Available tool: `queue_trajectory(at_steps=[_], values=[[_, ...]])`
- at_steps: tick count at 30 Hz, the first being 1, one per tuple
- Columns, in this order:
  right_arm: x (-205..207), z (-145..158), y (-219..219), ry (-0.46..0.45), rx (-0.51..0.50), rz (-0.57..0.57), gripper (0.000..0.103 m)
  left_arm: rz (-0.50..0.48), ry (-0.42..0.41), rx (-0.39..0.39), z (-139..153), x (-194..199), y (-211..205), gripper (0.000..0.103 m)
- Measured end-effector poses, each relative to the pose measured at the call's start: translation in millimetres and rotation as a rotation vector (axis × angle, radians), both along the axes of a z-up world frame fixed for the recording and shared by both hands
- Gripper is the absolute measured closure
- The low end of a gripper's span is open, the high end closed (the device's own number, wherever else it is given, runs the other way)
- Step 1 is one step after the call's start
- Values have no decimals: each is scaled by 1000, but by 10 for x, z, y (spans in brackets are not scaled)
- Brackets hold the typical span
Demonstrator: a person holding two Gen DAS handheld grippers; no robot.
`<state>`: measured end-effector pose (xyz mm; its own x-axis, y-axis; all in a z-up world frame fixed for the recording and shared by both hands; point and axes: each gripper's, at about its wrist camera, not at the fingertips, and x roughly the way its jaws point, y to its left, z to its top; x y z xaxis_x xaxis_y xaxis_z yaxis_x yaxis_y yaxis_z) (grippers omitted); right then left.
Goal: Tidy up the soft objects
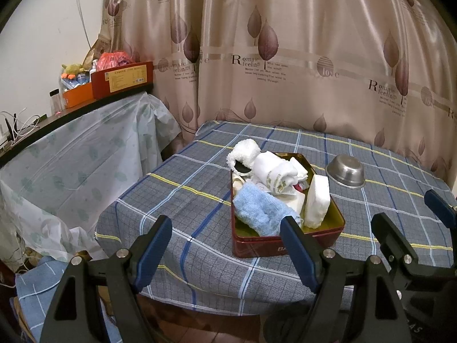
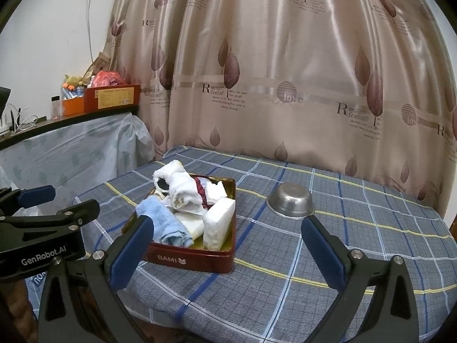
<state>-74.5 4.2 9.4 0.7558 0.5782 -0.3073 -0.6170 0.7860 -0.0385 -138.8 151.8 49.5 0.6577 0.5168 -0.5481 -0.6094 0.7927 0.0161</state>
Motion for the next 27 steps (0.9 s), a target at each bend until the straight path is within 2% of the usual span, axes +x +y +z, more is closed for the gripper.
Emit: queue_trajectory(at_steps=[27], values=[[1,2,3,-2,-5,10,1,-10,-2,-6,-27,-18,25,23]])
